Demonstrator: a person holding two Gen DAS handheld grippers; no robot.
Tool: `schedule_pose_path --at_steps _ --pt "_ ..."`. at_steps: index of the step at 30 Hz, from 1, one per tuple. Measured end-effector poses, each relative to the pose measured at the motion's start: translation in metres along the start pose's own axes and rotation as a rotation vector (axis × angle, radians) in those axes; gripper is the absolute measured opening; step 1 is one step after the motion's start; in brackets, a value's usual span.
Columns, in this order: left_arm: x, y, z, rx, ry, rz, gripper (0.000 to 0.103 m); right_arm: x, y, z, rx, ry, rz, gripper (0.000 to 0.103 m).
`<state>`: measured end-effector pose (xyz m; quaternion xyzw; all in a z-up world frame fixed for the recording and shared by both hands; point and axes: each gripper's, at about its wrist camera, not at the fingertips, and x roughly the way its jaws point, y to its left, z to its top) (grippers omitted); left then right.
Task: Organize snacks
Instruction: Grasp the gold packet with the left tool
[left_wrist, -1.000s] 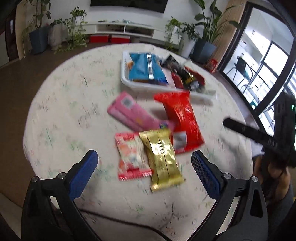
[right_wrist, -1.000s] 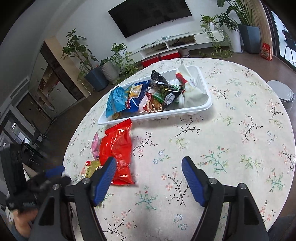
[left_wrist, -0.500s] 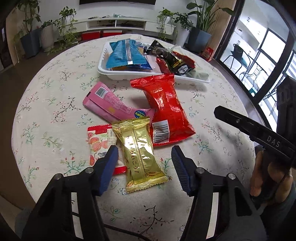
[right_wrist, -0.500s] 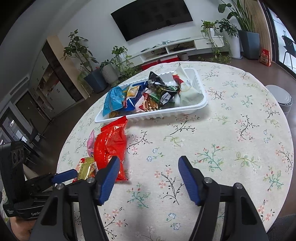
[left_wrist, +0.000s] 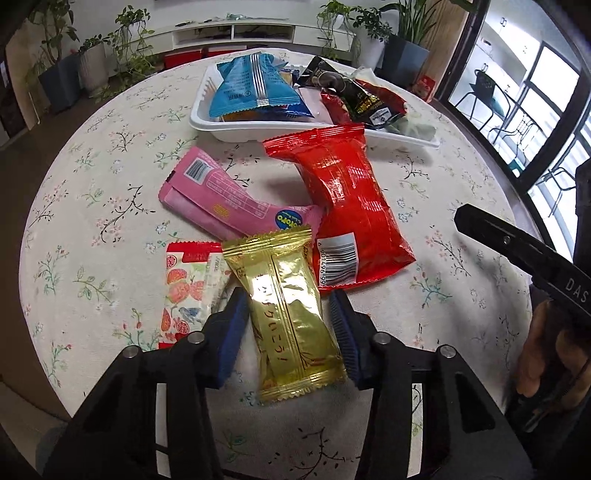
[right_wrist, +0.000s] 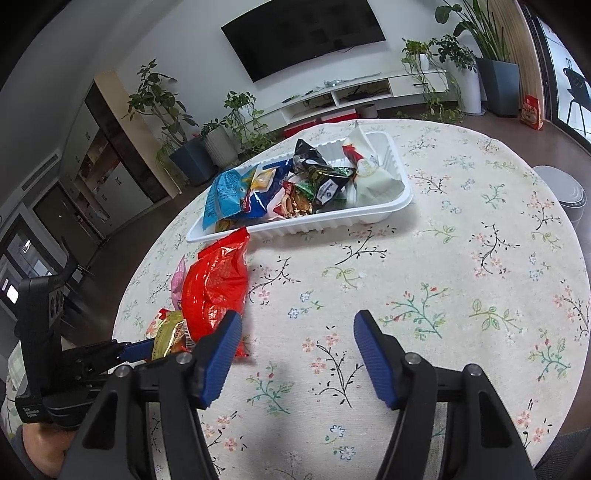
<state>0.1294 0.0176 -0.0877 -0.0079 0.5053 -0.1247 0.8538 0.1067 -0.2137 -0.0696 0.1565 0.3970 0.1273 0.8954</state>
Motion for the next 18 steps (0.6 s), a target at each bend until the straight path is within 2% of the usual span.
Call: schedule_pose_path --at_steps 2,7,14,18 --pt "0.0 0.001 0.0 0.01 -0.001 0.006 0.036 0.0 0.0 0.0 -0.004 -0.002 -0.005 0.067" --pt "-0.003 0.004 -0.004 0.023 -0.007 0.004 0.031 -0.001 0.004 -0.001 -0.028 -0.009 -0.016 0.067" --pt "-0.013 0.013 -0.019 0.013 -0.022 -0.042 0.031 -0.001 0.011 0.001 -0.023 0.003 0.014 0.067" --pt "-0.023 0.014 -0.032 0.014 -0.03 -0.076 0.031 0.005 0.031 0.005 -0.06 0.039 0.042 0.069"
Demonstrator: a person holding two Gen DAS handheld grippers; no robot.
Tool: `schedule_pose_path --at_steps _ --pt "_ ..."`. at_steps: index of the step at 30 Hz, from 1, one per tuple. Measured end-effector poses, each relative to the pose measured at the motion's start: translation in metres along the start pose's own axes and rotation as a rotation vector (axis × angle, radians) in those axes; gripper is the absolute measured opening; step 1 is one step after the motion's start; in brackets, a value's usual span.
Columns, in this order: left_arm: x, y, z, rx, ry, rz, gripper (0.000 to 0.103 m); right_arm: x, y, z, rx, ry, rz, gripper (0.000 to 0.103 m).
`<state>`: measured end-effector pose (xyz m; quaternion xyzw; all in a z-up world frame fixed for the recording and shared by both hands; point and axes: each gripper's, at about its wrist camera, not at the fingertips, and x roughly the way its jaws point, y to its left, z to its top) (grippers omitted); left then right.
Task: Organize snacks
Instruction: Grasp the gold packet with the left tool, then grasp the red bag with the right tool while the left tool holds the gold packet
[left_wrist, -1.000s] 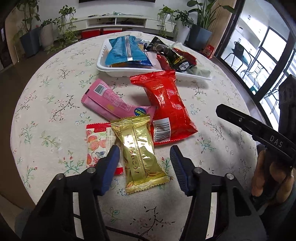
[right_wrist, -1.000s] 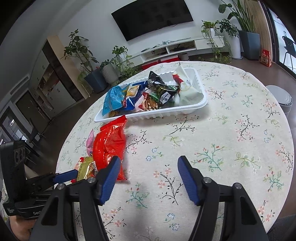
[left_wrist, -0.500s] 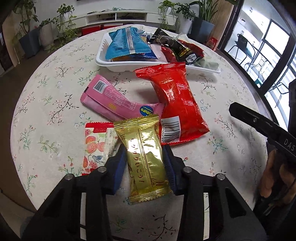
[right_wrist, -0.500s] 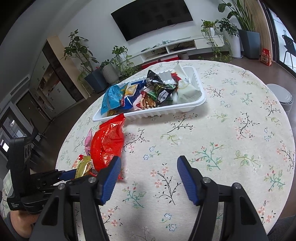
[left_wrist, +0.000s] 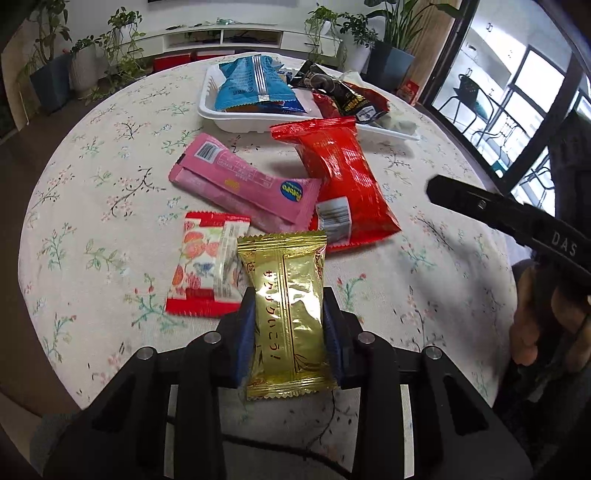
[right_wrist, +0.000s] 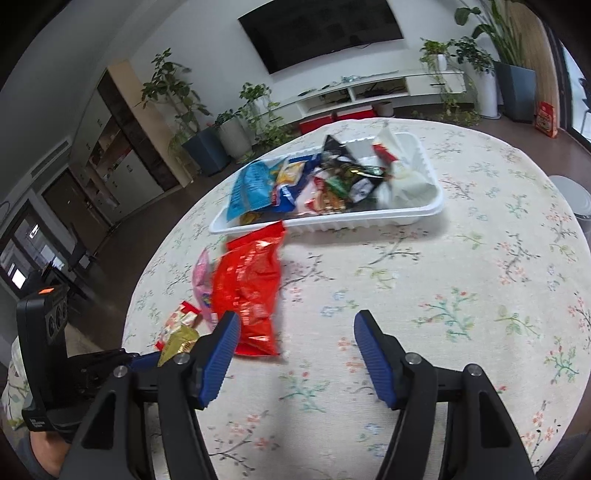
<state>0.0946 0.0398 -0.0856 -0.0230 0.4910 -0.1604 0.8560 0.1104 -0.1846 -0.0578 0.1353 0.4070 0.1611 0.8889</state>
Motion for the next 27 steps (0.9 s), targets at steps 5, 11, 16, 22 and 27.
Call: schedule_pose_path --at_steps 5,11,16,22,27 --pt "-0.008 0.0 -0.014 0.001 -0.011 -0.016 0.031 0.018 0.028 0.009 -0.048 0.049 -0.023 0.07" --pt "-0.013 0.002 -0.019 -0.012 -0.033 -0.041 0.031 0.054 0.053 0.022 -0.066 0.135 -0.09 0.07" --pt "-0.011 0.003 -0.023 -0.018 -0.035 -0.063 0.031 0.079 0.046 0.022 -0.012 0.205 -0.09 0.069" --pt "-0.011 0.005 -0.024 -0.024 -0.042 -0.076 0.031 0.083 0.036 0.019 0.007 0.203 -0.064 0.055" --pt "-0.012 0.005 -0.024 -0.025 -0.046 -0.078 0.031 0.077 0.028 0.017 0.031 0.197 -0.027 0.042"
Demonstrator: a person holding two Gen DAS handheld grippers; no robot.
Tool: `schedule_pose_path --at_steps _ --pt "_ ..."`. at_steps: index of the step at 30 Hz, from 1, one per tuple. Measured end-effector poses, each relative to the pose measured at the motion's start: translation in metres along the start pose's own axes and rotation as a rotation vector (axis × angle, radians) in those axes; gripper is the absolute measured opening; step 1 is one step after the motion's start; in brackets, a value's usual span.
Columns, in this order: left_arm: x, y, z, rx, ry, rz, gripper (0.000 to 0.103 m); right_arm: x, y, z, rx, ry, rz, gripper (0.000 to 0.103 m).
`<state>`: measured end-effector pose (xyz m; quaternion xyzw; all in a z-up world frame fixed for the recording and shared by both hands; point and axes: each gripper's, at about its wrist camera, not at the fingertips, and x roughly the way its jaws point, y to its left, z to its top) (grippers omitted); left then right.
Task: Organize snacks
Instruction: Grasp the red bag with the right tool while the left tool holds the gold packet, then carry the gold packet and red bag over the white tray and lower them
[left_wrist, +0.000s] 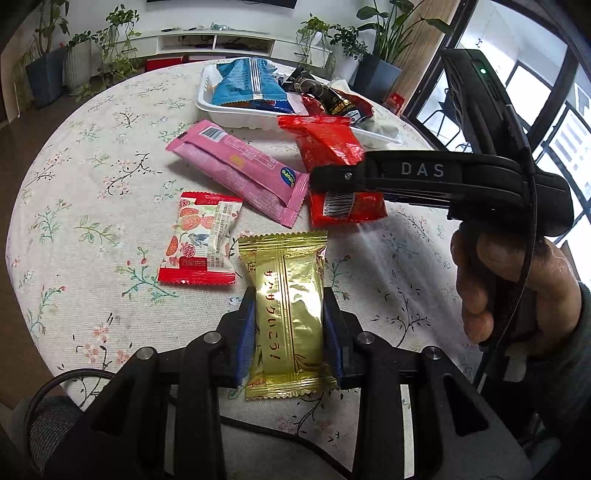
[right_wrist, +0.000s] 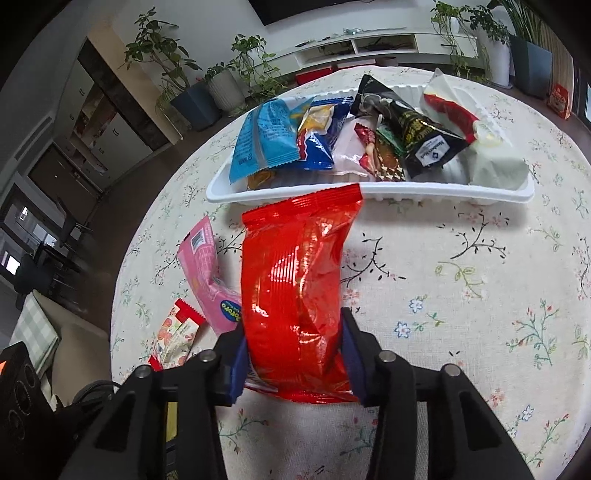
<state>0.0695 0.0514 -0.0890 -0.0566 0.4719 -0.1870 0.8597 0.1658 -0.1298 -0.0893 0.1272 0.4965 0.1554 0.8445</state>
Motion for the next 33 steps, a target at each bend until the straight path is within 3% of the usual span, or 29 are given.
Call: schedule_pose_path --at_steps 5,20,27,33 --pt "-0.001 0.0 -0.001 0.001 -0.002 0.001 0.031 -0.012 -0.007 -0.006 0.01 -0.016 0.012 0.036" --pt "-0.015 -0.004 0.007 -0.009 -0.039 -0.028 0.031 -0.066 -0.057 -0.032 0.147 -0.086 0.045 0.036" --pt "-0.033 -0.016 0.039 0.007 -0.086 -0.066 0.031 -0.085 -0.081 -0.024 0.193 -0.13 0.033 0.036" --pt "-0.047 -0.025 0.097 0.039 -0.142 -0.082 0.031 -0.11 -0.082 0.001 0.159 -0.189 0.021 0.036"
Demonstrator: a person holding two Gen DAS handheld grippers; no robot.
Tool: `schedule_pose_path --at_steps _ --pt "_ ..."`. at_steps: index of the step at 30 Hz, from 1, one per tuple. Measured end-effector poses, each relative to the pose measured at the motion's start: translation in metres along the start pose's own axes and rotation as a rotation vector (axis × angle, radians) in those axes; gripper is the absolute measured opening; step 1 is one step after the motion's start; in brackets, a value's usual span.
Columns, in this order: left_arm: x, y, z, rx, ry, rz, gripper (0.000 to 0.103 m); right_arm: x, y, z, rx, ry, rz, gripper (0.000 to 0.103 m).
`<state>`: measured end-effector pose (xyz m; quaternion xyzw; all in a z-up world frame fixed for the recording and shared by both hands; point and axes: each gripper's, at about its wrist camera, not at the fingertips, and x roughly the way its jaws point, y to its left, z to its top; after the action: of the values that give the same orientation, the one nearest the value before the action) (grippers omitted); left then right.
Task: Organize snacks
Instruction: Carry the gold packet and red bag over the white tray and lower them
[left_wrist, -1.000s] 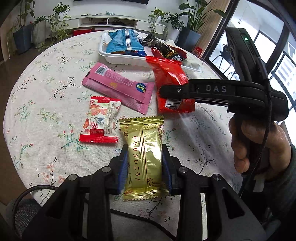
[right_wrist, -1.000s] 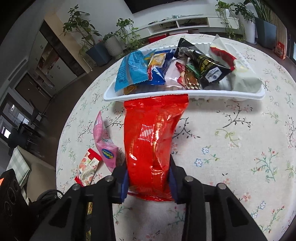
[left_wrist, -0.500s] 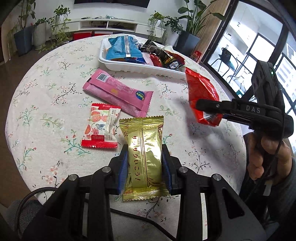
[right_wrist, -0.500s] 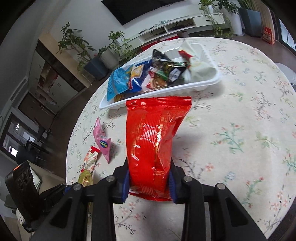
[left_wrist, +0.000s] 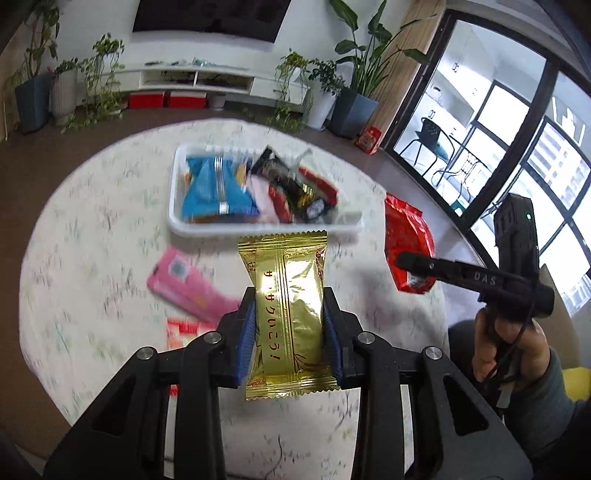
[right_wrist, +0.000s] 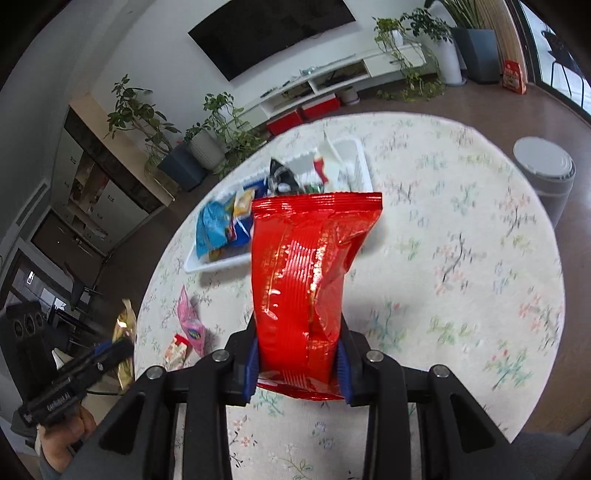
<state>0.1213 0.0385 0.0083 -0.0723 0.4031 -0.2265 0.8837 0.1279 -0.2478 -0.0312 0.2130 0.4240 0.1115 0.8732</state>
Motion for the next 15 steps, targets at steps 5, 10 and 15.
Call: schedule_pose_path --at_steps 5,10,15 --pt "0.007 -0.004 0.066 0.04 -0.047 0.013 0.031 -0.012 0.012 0.041 -0.053 -0.041 0.0 0.036" --pt "0.036 -0.002 0.125 0.039 -0.039 0.02 0.031 -0.006 0.031 0.09 -0.123 -0.054 -0.014 0.036" --pt "0.092 -0.002 0.158 0.048 0.022 0.044 0.031 0.023 0.044 0.13 -0.179 0.012 -0.019 0.036"
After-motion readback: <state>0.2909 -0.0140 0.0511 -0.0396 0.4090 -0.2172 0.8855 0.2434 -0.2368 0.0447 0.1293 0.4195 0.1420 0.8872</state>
